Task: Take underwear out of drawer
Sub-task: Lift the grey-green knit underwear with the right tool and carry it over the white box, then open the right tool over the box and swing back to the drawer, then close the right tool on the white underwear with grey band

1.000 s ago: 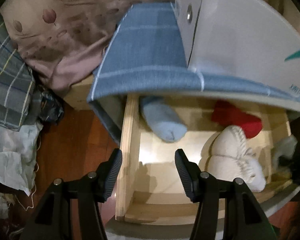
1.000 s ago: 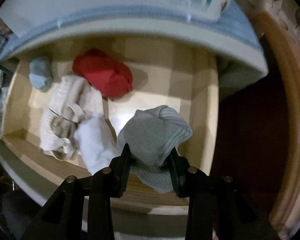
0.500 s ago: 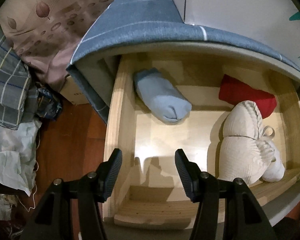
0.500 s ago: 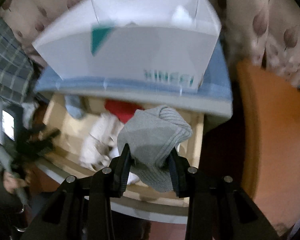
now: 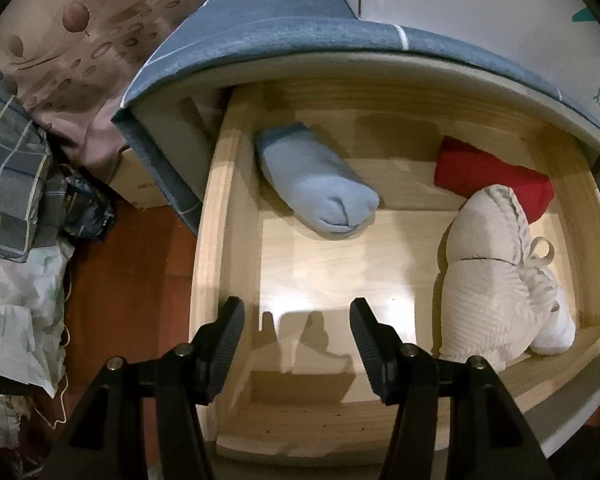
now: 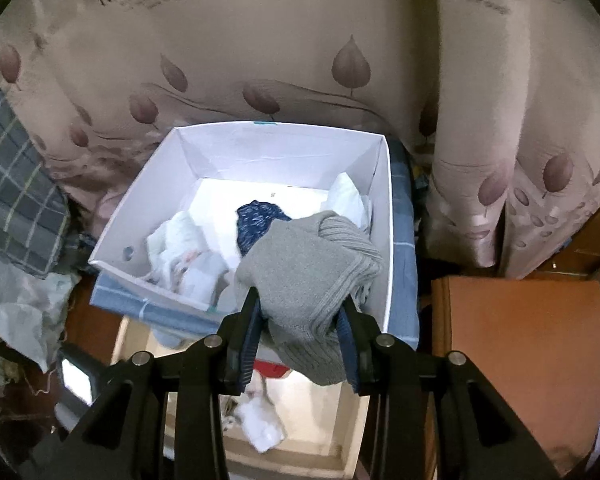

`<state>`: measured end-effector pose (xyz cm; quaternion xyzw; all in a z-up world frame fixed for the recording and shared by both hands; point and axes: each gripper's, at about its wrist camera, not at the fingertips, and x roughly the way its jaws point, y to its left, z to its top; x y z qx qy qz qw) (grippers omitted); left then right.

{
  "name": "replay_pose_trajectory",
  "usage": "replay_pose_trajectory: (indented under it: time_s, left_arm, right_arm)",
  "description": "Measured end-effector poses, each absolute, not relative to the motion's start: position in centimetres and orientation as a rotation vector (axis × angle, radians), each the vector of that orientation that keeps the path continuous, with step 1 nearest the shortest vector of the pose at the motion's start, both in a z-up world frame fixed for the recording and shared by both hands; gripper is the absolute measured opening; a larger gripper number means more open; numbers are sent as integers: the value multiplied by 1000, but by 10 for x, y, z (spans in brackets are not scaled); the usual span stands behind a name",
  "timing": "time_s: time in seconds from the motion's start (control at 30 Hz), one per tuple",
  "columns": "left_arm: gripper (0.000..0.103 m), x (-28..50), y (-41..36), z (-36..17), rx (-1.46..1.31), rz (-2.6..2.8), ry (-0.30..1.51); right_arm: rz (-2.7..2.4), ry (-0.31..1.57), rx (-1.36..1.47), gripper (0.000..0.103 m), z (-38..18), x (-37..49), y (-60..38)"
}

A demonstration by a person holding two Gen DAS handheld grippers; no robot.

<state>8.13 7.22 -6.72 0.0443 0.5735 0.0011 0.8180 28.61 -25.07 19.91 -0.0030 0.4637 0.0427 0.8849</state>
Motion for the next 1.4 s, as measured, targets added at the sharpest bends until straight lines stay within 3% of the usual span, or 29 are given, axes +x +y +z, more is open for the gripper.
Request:
replay_pose_trajectory:
  time_s: [0.47,0.67,0.73,1.07,1.23,1.4]
  left_arm:
    - [56,77,75,-66,71,-31,1193]
    - [56,78,73,-67,76,-39,1194]
    - [56,78,74,-67,72,-42,1193]
    - [56,85,93,-73,-125,-93,1254]
    - [56,85,87,-73,-83,-85,1253]
    - [56,84,86,-72,-81,-86,1248]
  right_arm:
    - [45,1081,-16,34,144,361,-238]
    - [50,1094,-6,47,137,370,-237]
    - [52,1074,-1,54,143,366,-237]
    - [273,1029,-45,56,180,281,-228]
    - [372,1138,-125,56,136,238,-208]
    - [382,1291,-213,54,47,224,-184]
